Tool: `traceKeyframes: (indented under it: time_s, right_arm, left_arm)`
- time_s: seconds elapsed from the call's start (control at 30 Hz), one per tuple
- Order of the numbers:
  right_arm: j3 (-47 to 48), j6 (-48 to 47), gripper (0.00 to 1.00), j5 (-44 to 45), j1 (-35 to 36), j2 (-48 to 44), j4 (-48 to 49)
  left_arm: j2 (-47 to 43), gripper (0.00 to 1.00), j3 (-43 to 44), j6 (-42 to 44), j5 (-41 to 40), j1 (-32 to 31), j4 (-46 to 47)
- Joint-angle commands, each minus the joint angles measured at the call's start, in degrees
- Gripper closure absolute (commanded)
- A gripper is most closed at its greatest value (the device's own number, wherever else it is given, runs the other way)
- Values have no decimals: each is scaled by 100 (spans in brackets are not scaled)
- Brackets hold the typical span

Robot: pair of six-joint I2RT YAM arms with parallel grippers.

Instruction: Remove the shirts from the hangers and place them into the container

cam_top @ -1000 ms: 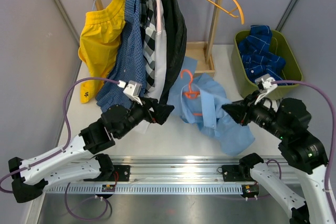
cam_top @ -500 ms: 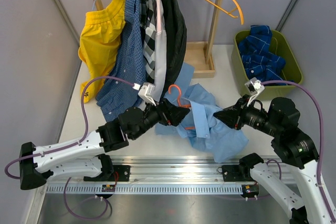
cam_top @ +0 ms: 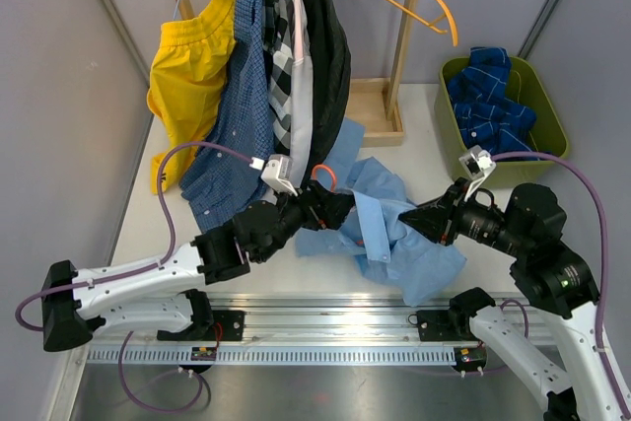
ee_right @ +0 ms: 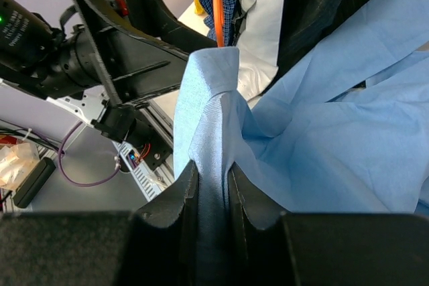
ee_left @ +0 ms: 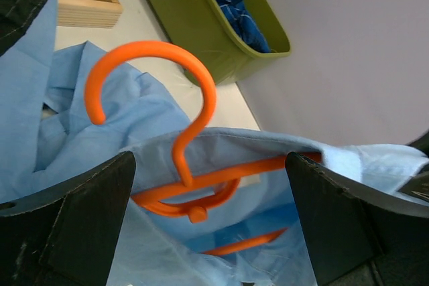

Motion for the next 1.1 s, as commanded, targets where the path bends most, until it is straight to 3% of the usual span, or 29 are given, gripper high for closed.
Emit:
traceKeyframes:
  time_s: [0.0,0.1,0.3,0.33,0.43,0.47,0.53,0.7,0.73,0.77,0.87,1.07]
  right_arm:
    - [277,114,100,-378,-8,-146,448]
    - [286,141,100,-466,0,-155,457]
    - [233,202,100,-545,0,-260,597]
    - [225,211,100,-562,0,-260,632]
    - [120,255,100,-571,0,-260,702]
    - [93,263,100,-580,-8,-260,711]
    - [40,255,100,-545,-8,-269,764]
    - [-74,237,100,-431,-8,-208,799]
    - [-118,246,91,-439,-8,-181,799]
    - [-136,246,61,-431,-8,-129,808]
    - [-250,176,46,-475,-8,-76,843]
    - [-496,97,39,-624,0,-84,1019]
  left_arm:
    - [128,2,38,219,-647,-10,365]
    - [242,6,64,316,-691,-19,488]
    - [426,37,99,421,-648,-10,725]
    - [462,50,117,439,-613,-10,743]
    - [532,74,187,465,-525,-10,787]
    - [541,88,205,465,-525,-10,761]
    - [541,98,266,457,-516,-10,717]
    - [383,100,389,597,-586,-10,445]
    - [348,100,503,702,-690,-10,349]
    - [313,100,608,790,-779,-10,87]
    - [172,100,1109,1255,-1218,-10,-626]
    - [-127,100,1839,2153,-2158,103,-1943]
